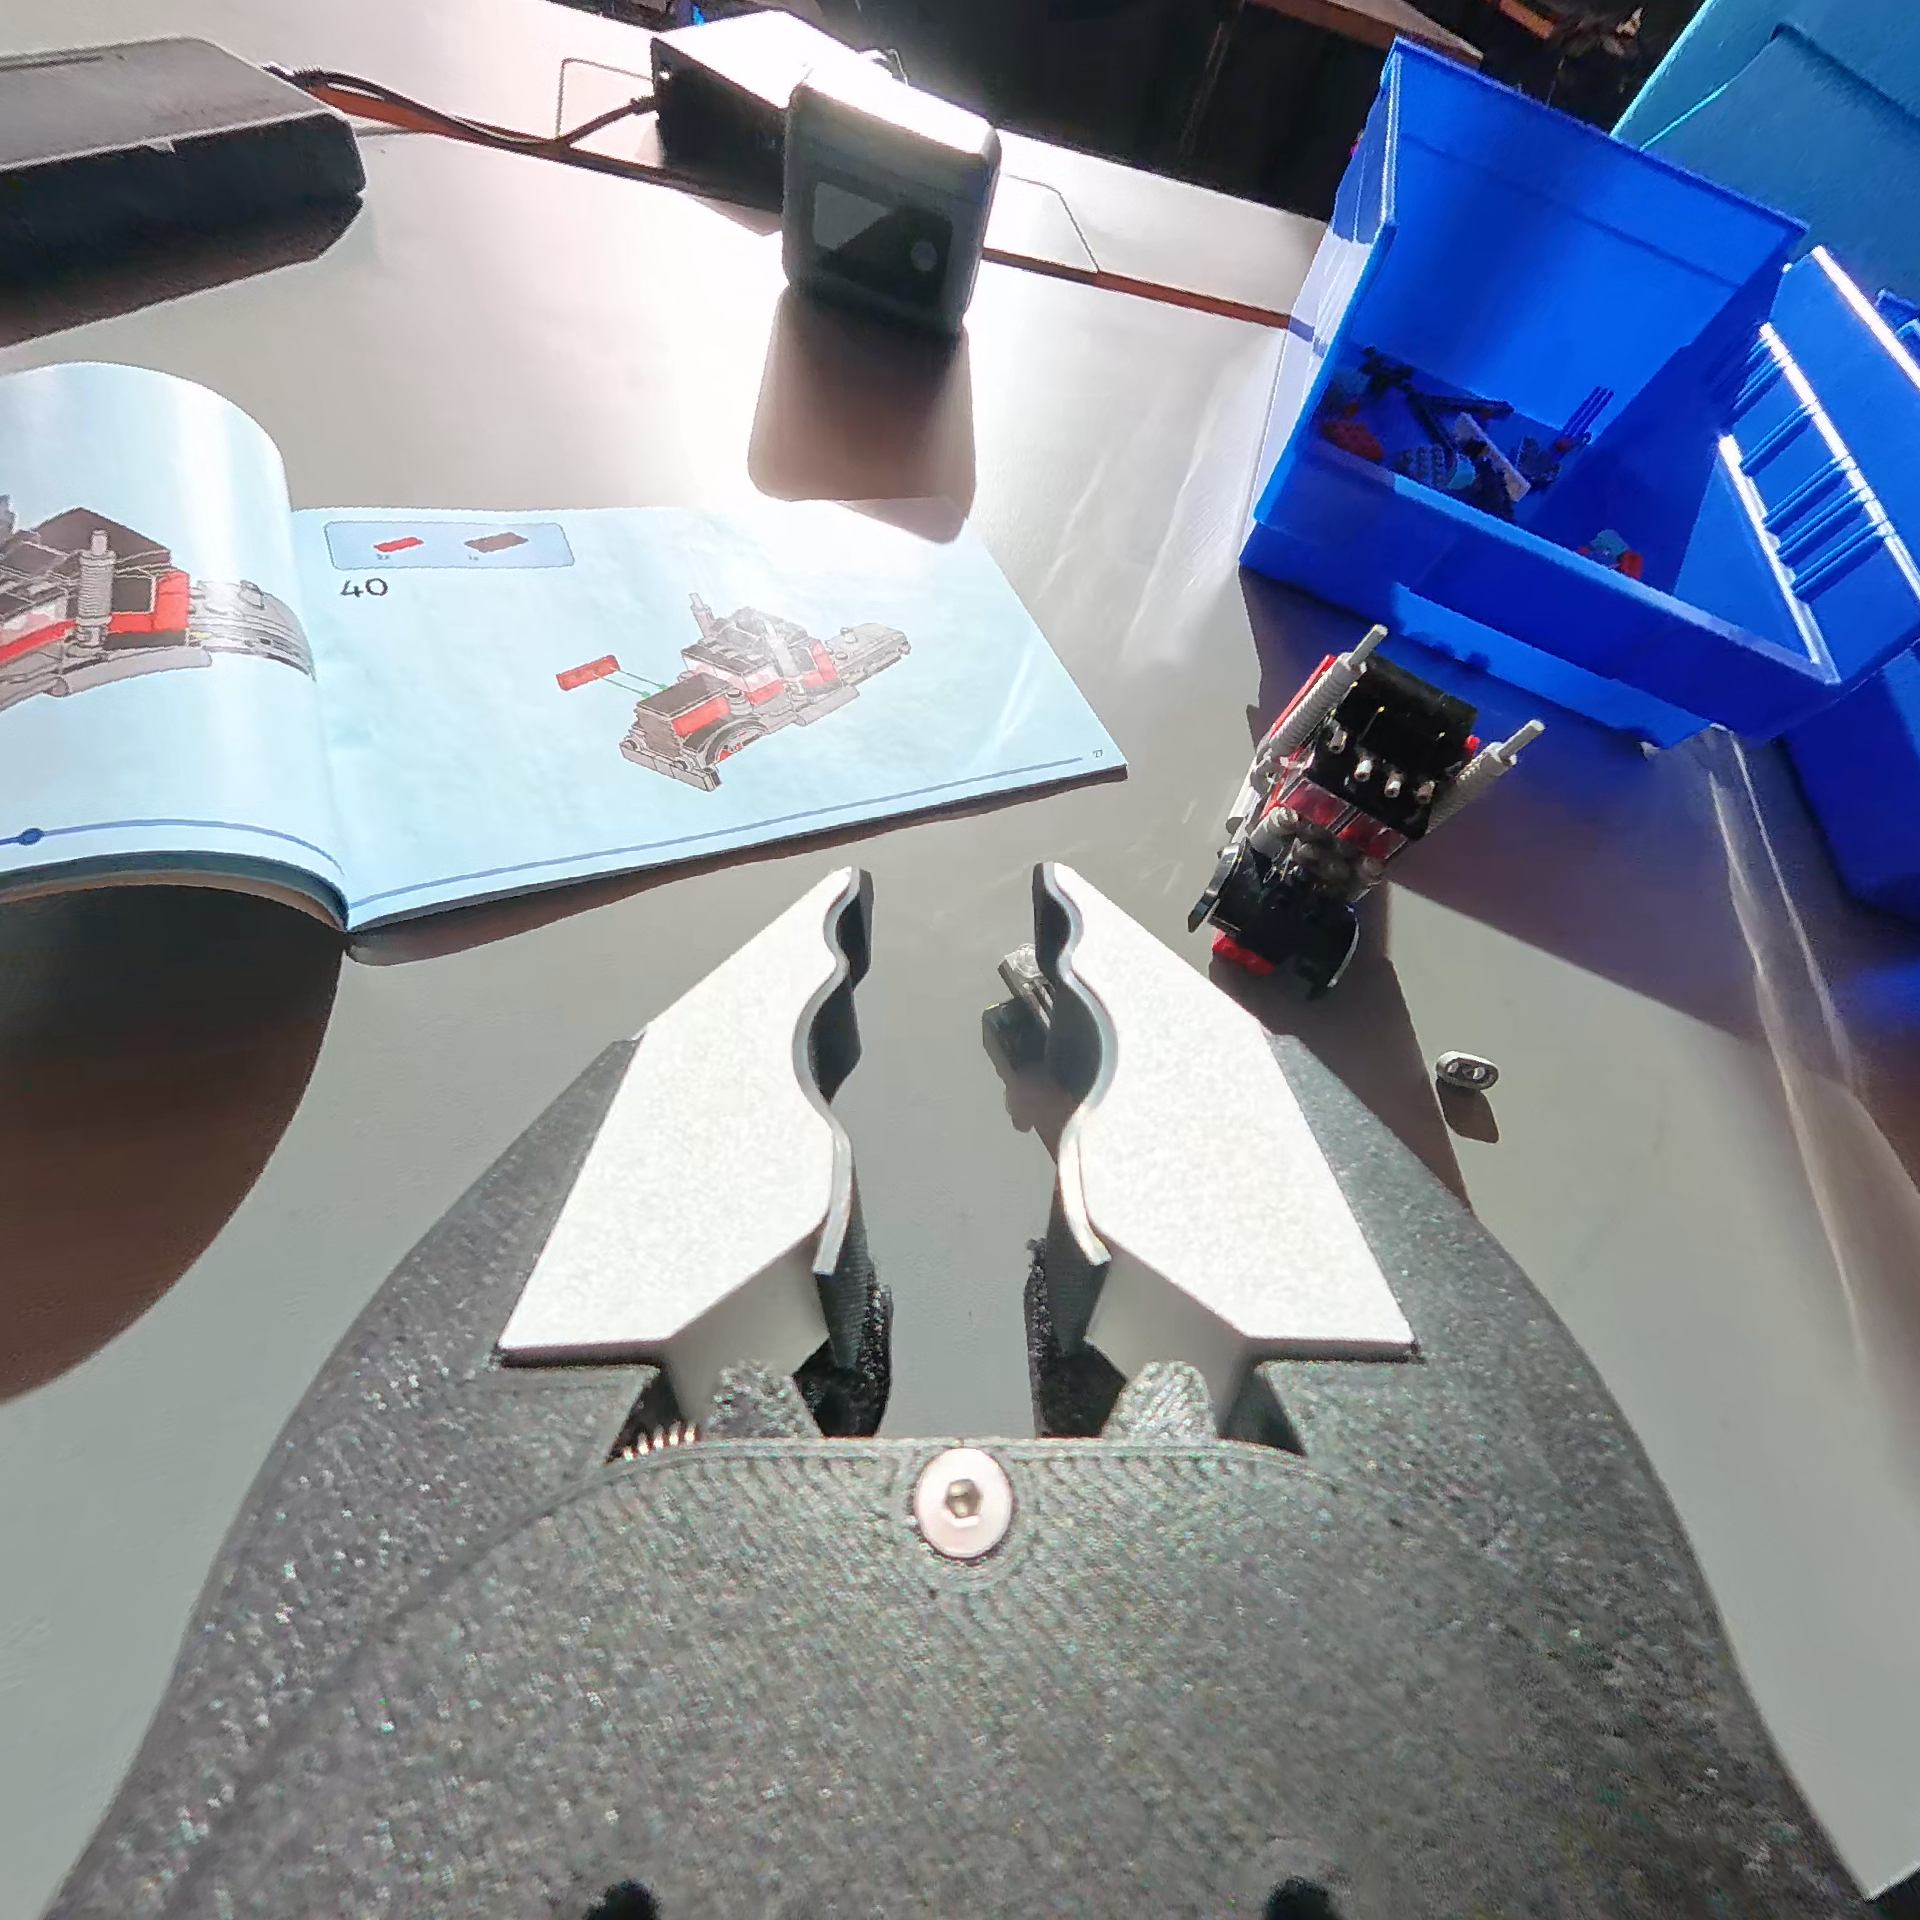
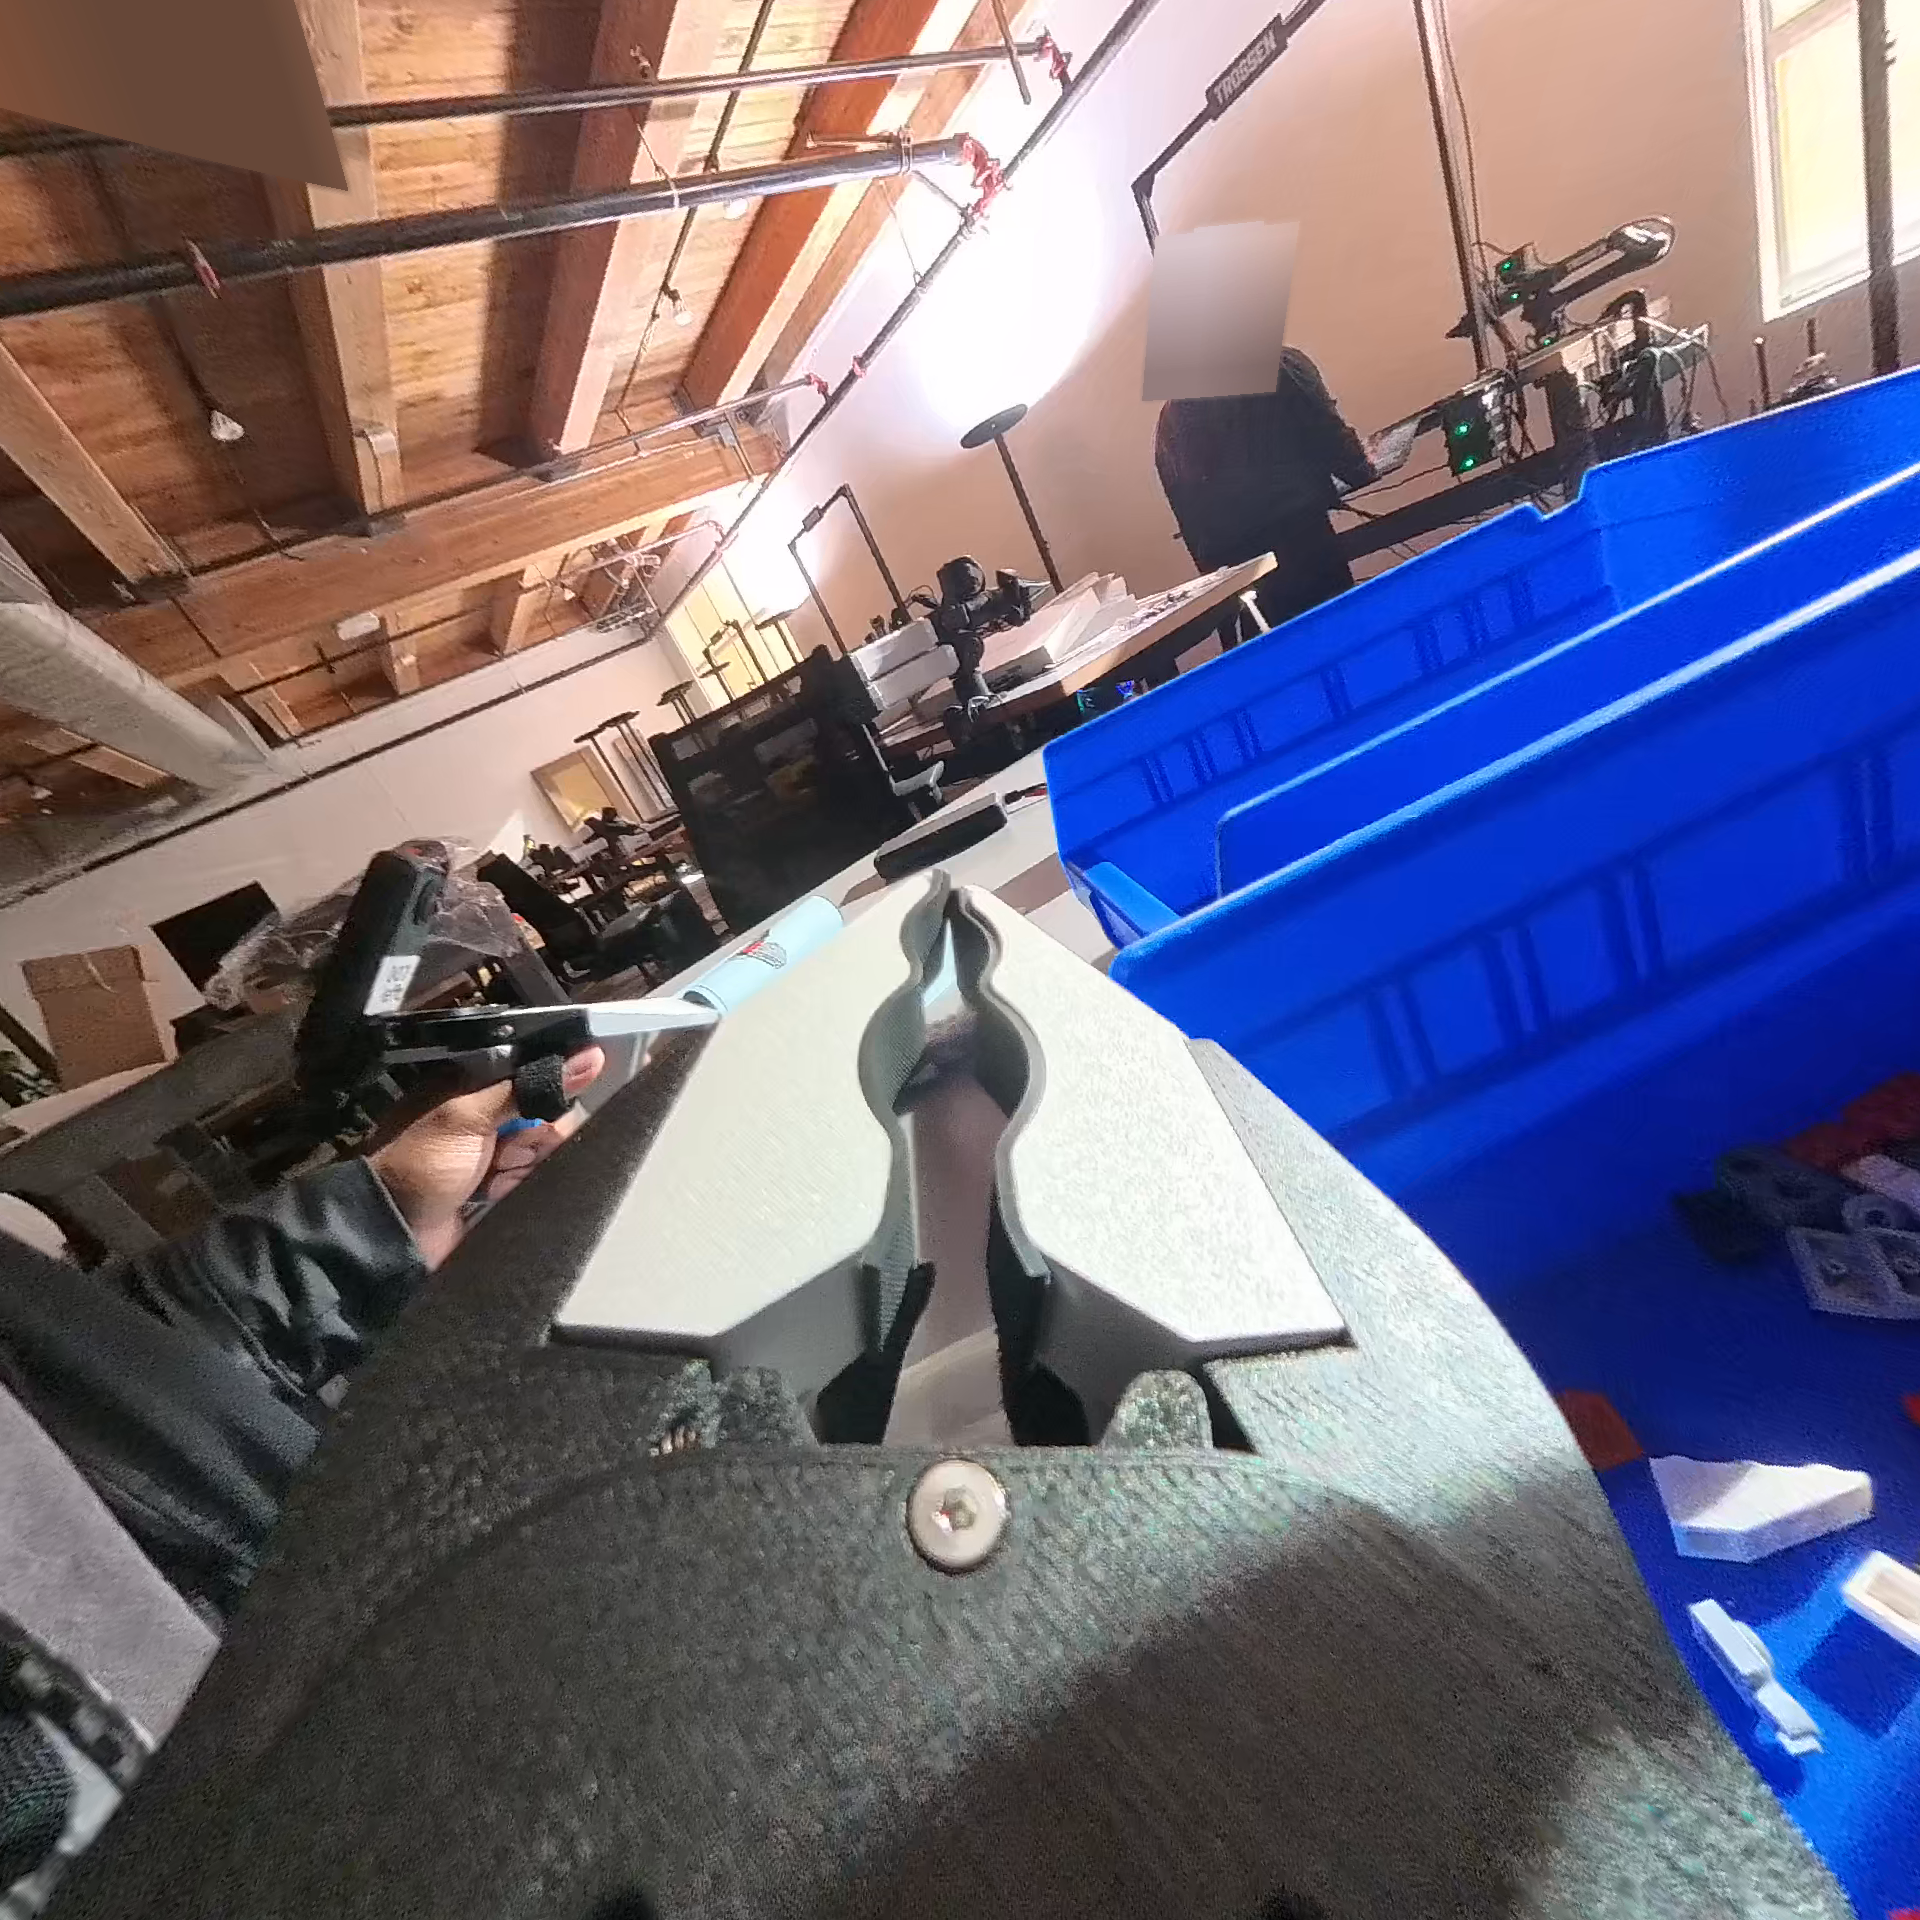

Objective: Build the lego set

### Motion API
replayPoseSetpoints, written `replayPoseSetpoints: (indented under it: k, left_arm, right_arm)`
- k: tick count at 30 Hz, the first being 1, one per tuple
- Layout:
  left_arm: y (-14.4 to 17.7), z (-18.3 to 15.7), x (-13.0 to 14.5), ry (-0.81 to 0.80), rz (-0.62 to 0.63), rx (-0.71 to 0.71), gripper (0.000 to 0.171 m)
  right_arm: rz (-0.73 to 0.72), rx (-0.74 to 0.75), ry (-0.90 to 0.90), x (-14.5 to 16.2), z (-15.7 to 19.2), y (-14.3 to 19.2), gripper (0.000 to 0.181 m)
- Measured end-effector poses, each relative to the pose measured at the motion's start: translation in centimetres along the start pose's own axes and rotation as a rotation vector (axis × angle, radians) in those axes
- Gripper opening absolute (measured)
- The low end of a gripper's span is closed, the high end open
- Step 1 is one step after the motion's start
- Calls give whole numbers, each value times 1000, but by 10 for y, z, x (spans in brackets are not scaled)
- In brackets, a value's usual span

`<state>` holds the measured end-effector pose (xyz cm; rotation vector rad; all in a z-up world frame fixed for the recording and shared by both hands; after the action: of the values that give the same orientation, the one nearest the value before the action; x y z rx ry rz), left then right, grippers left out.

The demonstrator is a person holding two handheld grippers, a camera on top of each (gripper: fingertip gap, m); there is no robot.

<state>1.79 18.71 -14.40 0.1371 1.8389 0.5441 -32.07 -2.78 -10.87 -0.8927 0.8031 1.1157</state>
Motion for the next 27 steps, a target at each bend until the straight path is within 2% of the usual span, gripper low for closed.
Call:
replayPoseSetpoints:
  k: [22, 27]
  left_arm:
    - [6, 2, -2, 11, -53, -11, 32]
    - [14, 6, -5, 54, -133, -44, 31]
  right_arm:
    - [37, 57, 185, 7, 17, -9, 0]
    - [36, 72, 256, 9, 25, -14, 0]
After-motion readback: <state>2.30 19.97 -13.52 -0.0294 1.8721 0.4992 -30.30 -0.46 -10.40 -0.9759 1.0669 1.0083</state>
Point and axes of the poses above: each gripper's, where its closed fingertips meet, y back along the fingers, x out of its underside, z = x × y across the jaws, the point moved 8 cm from there along y, back along the fingers
